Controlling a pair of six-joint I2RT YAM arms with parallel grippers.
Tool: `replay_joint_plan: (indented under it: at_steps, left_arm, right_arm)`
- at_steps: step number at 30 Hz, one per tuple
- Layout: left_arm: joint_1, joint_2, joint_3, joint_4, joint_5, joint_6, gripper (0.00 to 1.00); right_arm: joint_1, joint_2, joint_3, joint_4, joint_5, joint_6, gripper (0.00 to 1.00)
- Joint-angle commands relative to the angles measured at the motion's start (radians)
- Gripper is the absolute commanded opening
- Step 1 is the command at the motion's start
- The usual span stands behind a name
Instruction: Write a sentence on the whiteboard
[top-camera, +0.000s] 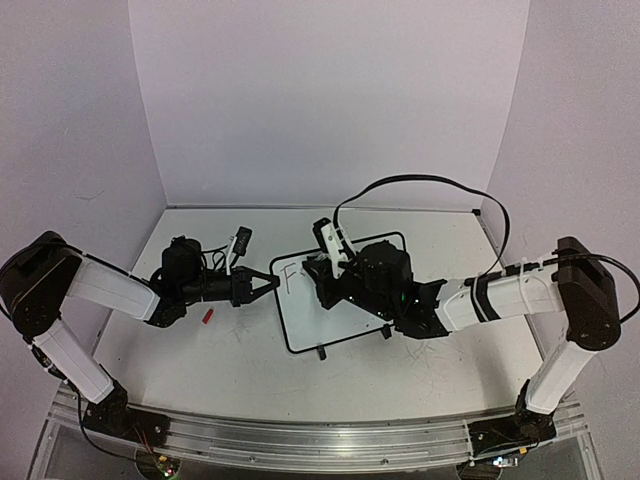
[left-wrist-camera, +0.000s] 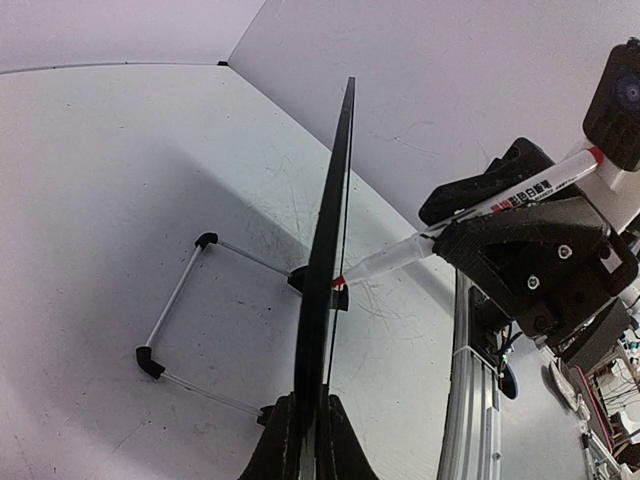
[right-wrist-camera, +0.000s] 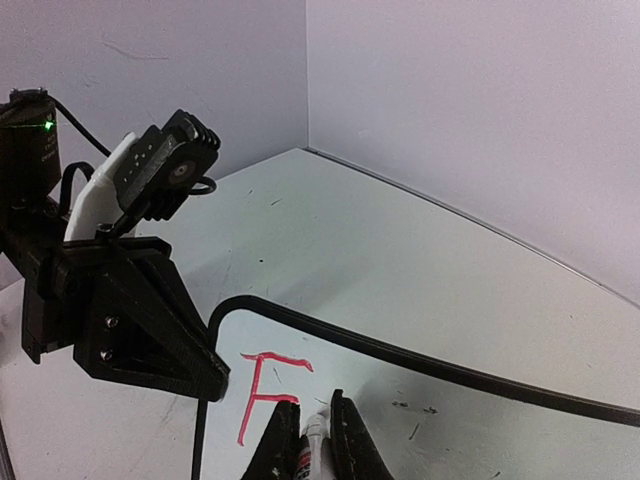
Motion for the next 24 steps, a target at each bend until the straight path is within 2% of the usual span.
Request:
replay_joint_plan:
  at_steps: [1,24]
  left_arm:
    - [-0.004,-0.023,0.034,-0.007,-0.005,0.042,0.0]
    - [-0.003,-0.02,0.042,-0.015,0.001,0.044,0.0]
  right_arm:
    - [0.0,0.015,0.031,0.006,-0.01,0.016,0.0]
    - [0.003,-0.017,-0.045,-0.015,-0.016,0.05,0.0]
